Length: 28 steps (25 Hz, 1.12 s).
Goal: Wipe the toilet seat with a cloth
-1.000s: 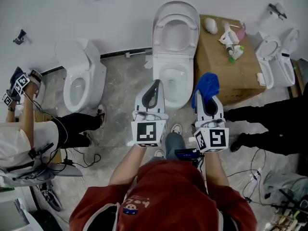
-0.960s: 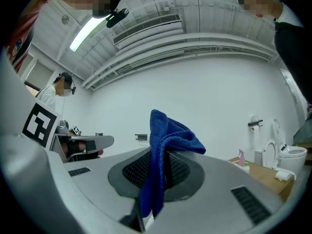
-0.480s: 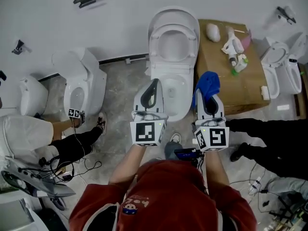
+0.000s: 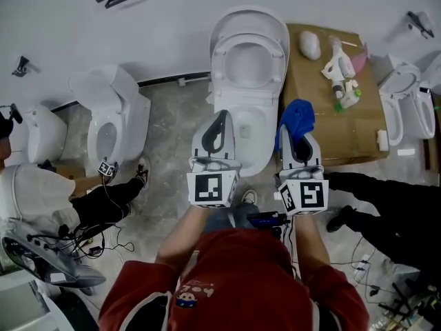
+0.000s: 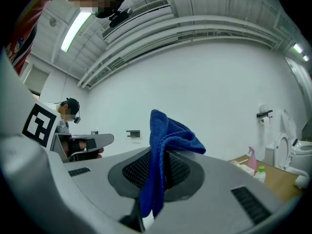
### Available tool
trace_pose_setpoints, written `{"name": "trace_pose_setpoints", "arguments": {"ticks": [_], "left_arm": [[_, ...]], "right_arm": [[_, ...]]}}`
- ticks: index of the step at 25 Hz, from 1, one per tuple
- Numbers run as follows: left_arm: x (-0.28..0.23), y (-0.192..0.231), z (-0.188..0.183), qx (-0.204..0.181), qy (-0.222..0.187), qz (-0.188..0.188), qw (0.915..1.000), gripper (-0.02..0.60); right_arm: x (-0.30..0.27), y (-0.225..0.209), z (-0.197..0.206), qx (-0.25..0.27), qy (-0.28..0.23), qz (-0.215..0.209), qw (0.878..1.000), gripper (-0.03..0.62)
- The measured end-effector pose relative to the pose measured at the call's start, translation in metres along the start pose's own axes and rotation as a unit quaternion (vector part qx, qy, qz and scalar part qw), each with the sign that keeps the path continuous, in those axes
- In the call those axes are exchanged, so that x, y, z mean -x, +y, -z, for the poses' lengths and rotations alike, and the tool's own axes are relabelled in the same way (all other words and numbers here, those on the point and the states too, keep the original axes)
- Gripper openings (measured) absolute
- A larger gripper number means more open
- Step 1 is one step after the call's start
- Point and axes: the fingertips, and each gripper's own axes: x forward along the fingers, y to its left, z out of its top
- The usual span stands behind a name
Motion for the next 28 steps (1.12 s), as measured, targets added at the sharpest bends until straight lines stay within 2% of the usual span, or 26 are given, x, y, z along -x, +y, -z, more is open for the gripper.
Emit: {"name": "trace_pose_setpoints", "arguments": {"ticks": [8, 15, 20, 28], "left_arm": [[-0.023, 0.024, 0.015, 0.013, -0.010, 0.018, 0.9997, 0.015], [-0.047, 0.048, 0.047, 0.008, -0.007, 0.020, 0.9997, 0.015], [-0.075, 0.071, 0.095, 0.016, -0.003, 0.012, 0.9998, 0.015], [-0.097, 0.113, 0.209, 0.020, 0.006, 0.010, 0.9997, 0.015]], "right_arm": [[-0.032, 0.006, 0.019, 0.004, 0.011, 0.010, 1.000, 0.060], [-0.070, 0.008, 0.058, 0.010, 0.020, 0.005, 1.000, 0.060], [-0.112, 0.001, 0.108, 0.011, 0.027, 0.006, 1.000, 0.060], [-0.161, 0.004, 0.226, 0.026, 0.043, 0.004, 0.999, 0.060]]}}
